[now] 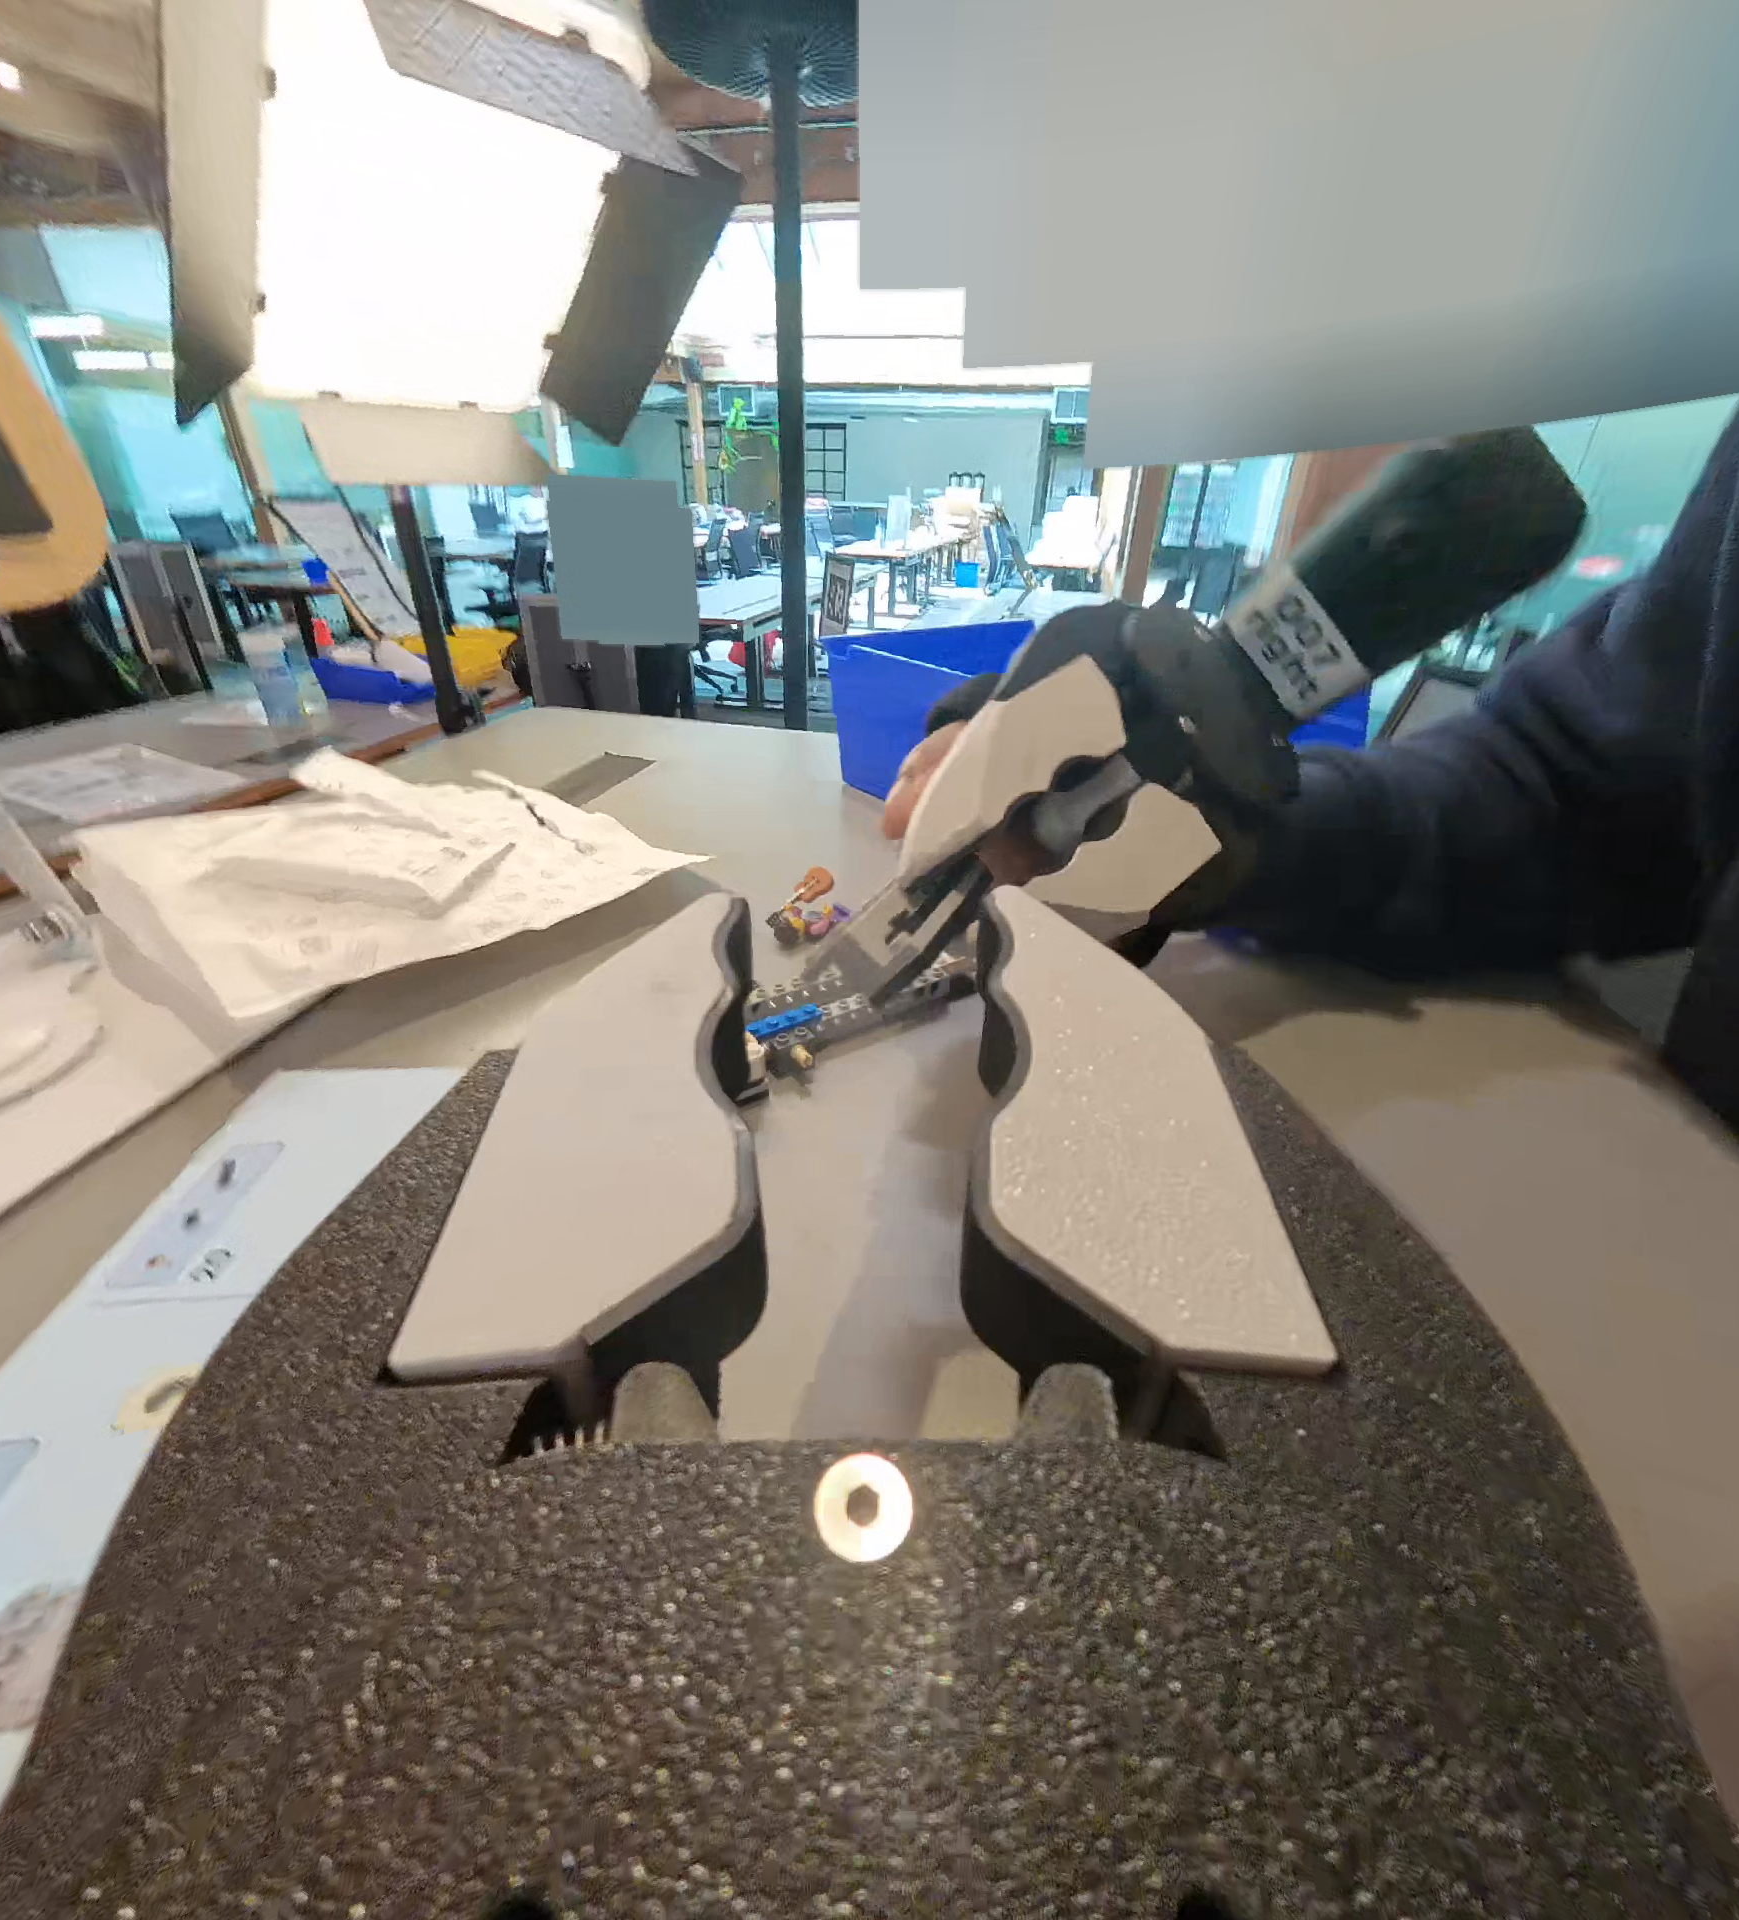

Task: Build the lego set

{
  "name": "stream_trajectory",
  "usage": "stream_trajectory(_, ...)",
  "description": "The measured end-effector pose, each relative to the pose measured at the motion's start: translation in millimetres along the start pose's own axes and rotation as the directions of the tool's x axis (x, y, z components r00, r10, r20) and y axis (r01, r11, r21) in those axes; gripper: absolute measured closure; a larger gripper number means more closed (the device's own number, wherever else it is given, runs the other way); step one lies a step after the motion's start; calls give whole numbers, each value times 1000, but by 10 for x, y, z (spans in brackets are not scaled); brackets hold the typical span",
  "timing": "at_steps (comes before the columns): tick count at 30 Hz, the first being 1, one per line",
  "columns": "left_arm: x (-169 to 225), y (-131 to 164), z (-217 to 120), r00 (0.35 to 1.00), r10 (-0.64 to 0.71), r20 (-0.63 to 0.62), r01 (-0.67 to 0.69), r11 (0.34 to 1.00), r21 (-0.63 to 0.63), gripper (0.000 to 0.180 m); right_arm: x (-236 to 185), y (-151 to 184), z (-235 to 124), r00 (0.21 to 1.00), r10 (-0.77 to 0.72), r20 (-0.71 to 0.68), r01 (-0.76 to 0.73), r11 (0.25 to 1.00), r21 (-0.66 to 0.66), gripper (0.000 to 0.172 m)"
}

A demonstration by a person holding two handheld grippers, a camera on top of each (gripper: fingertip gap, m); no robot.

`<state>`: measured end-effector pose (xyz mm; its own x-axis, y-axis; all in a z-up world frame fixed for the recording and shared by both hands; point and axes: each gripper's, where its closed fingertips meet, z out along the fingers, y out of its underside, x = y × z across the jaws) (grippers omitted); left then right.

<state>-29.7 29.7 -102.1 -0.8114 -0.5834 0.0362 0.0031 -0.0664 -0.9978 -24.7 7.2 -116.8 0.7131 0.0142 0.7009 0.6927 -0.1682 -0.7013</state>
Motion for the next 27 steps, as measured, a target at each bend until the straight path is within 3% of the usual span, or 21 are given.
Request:
stream_trajectory(5,35,88,46,970,-228,-82,223,973,-57,133,54,-19,-23,990,-109,-94,110,994,4,160)
stream_trajectory(9,76,174,108,959,-266,-101,257,962,-92,136,75,-52,-47,989,-99,-113,104,994,44,160)
stream_trajectory(14,193,191,154,973,-182,-145,170,981,-88,136,36,-132,-78,995,-51,-86,62,990,125,160)
stream_trajectory(19,260,116,131,990,13,-141,-15,1000,-13,136,-20,-286,-105,998,68,-18,-62,971,231,160)
stream_trajectory(23,381,56,124,977,130,-168,-122,991,56,149,-65,-423,-130,985,164,56,-173,935,309,160)
stream_trajectory(27,446,-31,92,969,146,-197,-123,984,128,161,-92,-504,-147,965,234,116,-260,898,356,160)
